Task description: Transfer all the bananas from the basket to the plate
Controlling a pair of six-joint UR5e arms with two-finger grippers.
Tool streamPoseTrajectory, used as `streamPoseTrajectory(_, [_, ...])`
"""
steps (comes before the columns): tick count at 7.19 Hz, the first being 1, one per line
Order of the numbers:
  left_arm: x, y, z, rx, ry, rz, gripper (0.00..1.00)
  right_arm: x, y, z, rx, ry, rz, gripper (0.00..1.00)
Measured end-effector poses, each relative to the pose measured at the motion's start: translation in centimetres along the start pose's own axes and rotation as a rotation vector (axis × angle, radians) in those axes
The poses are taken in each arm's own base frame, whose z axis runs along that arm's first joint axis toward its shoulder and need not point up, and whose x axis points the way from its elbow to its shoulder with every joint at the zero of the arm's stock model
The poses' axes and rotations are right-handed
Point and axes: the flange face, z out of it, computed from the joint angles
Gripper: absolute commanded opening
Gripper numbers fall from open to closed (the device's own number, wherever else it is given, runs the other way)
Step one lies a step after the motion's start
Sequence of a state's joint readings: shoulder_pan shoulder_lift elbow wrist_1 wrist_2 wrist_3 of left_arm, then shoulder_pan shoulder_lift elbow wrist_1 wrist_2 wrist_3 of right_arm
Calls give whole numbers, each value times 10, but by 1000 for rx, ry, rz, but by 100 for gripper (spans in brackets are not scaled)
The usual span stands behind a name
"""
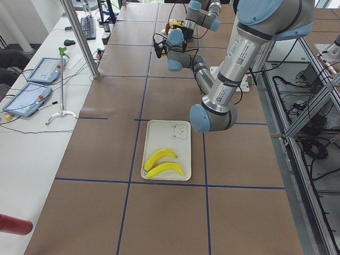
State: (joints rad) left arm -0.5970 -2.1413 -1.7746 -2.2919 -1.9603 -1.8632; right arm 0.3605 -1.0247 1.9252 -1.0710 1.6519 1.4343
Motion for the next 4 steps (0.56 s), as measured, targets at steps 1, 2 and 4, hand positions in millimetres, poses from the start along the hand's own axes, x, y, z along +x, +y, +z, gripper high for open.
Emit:
streamPoseTrajectory(1, [0, 0, 0, -1, 1, 1, 0, 0, 0, 0, 1, 0, 1, 99])
streamPoseTrajectory(2, [-1, 0, -1, 0, -1, 0, 0, 0, -1, 0, 1, 1, 1, 99])
streamPoseTrajectory(4, [-5, -3, -1, 5, -8, -3, 0, 1, -2, -1, 3, 4, 0, 99])
